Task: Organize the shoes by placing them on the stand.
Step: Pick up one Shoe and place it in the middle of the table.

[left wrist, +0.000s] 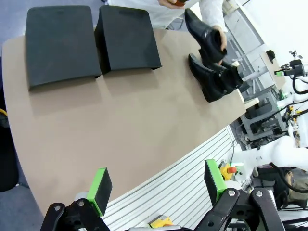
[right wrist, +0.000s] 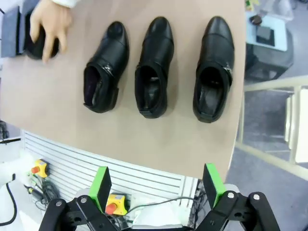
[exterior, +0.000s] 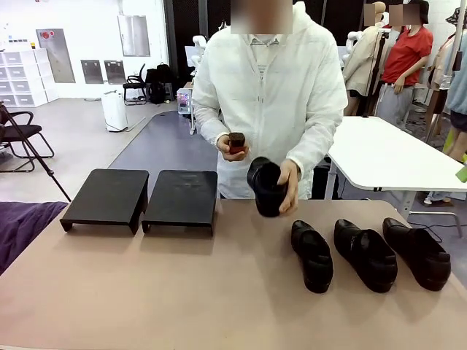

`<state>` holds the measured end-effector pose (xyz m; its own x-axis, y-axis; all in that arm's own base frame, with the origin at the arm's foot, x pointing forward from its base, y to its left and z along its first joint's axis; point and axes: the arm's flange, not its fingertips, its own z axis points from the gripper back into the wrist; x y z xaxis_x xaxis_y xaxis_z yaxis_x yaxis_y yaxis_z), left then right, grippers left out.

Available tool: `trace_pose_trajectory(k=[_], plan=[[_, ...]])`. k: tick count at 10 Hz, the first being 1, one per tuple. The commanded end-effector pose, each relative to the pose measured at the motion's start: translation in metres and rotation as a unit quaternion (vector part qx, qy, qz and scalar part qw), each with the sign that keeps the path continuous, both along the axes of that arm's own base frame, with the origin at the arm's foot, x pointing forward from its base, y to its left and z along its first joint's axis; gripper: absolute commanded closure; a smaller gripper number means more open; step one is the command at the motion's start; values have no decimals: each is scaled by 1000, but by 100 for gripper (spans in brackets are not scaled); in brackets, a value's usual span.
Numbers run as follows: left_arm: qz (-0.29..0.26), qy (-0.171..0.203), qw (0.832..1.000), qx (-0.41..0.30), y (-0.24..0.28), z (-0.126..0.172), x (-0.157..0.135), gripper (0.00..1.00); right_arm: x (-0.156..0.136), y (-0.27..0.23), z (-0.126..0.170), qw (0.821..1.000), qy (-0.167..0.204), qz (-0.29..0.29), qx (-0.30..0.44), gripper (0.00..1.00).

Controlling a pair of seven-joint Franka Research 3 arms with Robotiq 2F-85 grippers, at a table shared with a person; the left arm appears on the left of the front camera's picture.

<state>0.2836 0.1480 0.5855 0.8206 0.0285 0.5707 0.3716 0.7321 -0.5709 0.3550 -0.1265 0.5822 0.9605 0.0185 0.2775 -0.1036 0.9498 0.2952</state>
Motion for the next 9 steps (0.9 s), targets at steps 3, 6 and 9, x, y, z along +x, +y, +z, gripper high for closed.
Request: trace_pose_trajectory(k=[3,6,9], plan=[[-8,-9,1000,-7,1,1,1,0,42,41,-28,999,6,36,-15,0],[-8,-9,1000,-7,1,1,1,0,85,90,-91,995,67,50,-62,0],[-8,-9,1000,-7,1,1,1,0,101,107,-153,995,77,24,-52,0]])
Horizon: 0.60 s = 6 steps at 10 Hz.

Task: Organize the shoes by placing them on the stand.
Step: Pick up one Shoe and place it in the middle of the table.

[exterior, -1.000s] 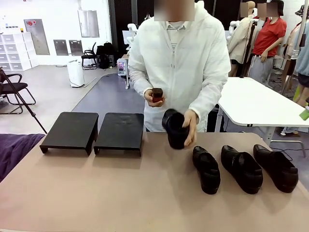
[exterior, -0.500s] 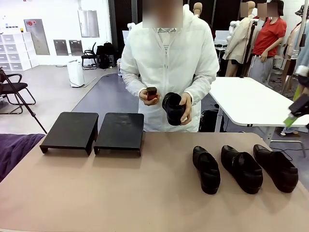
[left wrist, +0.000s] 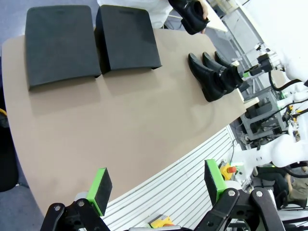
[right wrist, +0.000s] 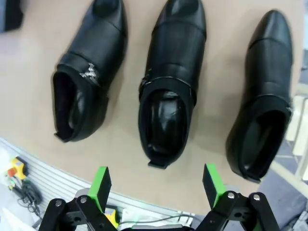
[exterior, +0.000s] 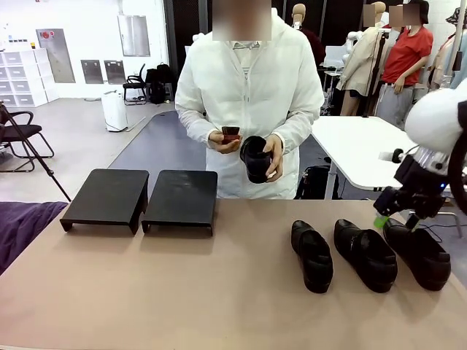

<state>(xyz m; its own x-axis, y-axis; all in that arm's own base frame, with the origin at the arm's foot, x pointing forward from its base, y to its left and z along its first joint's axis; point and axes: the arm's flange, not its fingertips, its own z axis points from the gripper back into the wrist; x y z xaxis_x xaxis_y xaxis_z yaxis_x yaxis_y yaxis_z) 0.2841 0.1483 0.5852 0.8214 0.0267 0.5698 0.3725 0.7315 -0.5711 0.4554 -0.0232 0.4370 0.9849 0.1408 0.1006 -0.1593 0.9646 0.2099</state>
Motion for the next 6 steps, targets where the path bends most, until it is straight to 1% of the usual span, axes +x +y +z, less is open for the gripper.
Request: trace_pose_trajectory(k=[1,3,5,6], plan=[[-7,-10,1000,-7,1,1,0,0,3,3,-29,999,-15,-44,0,0],[-7,-10,1000,-7,1,1,0,0,11,-3,-52,998,-18,-57,-14,0],[-7,-10,1000,-7,1,1,0,0,20,3,-72,999,-5,-48,-6,0],[-7,-10,1000,-7,1,1,0,0,24,4,-83,998,0,-62,-7,0]])
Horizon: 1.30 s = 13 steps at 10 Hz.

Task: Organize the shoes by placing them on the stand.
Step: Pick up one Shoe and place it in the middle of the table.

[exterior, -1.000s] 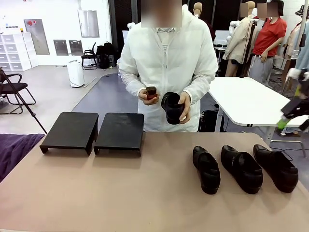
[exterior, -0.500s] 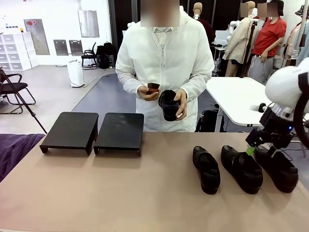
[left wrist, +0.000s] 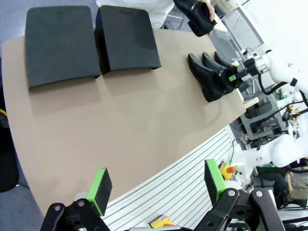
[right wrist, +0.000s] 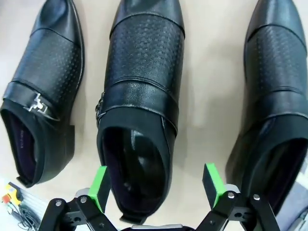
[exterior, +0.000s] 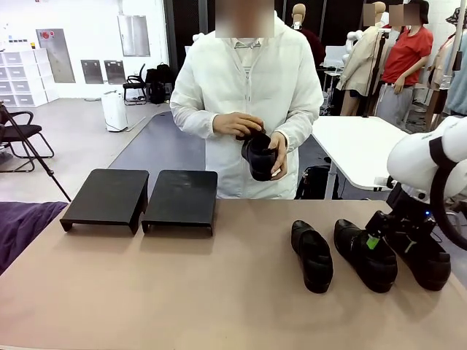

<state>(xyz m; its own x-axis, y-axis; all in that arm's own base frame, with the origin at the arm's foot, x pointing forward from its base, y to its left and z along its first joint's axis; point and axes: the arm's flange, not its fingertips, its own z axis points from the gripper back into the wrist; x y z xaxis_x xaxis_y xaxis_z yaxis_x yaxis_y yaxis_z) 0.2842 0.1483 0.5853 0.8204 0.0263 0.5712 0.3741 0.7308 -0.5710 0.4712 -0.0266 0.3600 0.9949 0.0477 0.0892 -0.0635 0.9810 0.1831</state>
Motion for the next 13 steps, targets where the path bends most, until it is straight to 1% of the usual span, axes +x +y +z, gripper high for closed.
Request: trace_pose_trajectory(k=[1,2,3,6,7,8,13], plan=[[-7,-9,1000,-7,1,1,0,0,11,7,-17,1000,-6,-30,7,0],[-7,-9,1000,-7,1,1,0,0,12,8,-23,999,-12,-37,5,0],[-7,-9,1000,-7,1,1,0,0,13,7,-23,999,-19,-47,8,0],[-7,-9,1000,-7,1,1,0,0,12,1,-25,999,-14,-47,14,0],[-7,-9,1000,-7,1,1,0,0,12,1,-25,999,-7,-43,19,60],[-7,-9,1000,-7,1,1,0,0,12,1,-25,999,-7,-44,19,100],[-7,-9,1000,-7,1,1,0,0,13,-2,-26,999,-5,-47,20,100]])
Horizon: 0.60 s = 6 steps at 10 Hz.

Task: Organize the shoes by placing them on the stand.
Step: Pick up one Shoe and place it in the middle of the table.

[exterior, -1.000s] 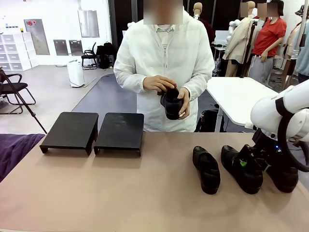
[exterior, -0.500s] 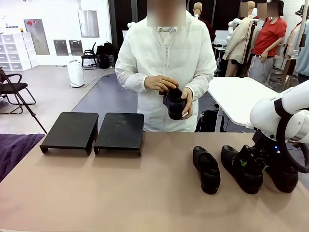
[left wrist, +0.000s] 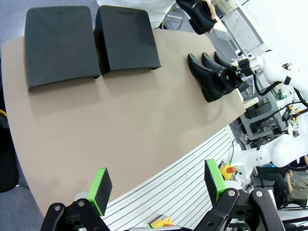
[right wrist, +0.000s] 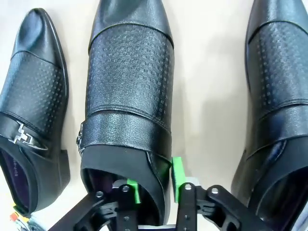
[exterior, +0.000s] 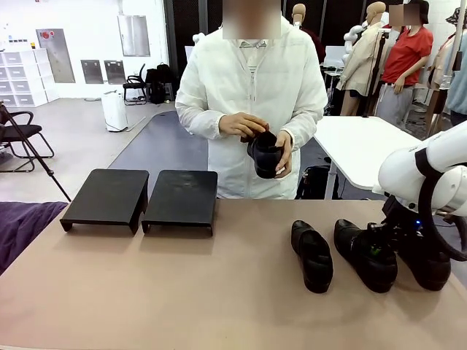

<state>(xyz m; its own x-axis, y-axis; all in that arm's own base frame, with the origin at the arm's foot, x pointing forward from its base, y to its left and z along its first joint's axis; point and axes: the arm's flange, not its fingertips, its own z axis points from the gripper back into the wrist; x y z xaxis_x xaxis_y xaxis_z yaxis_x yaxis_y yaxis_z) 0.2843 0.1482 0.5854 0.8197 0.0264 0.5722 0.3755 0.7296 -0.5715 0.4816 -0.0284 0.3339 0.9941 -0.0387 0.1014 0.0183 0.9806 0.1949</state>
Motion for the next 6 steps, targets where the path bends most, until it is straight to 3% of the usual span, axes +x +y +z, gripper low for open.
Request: trace_pose_trajectory(k=[1,6], plan=[[-6,-8,1000,-6,1,1,0,0,3,0,2,1000,0,-3,17,100],[-6,-8,1000,-6,1,1,0,0,1,-5,26,999,-4,-15,34,100]])
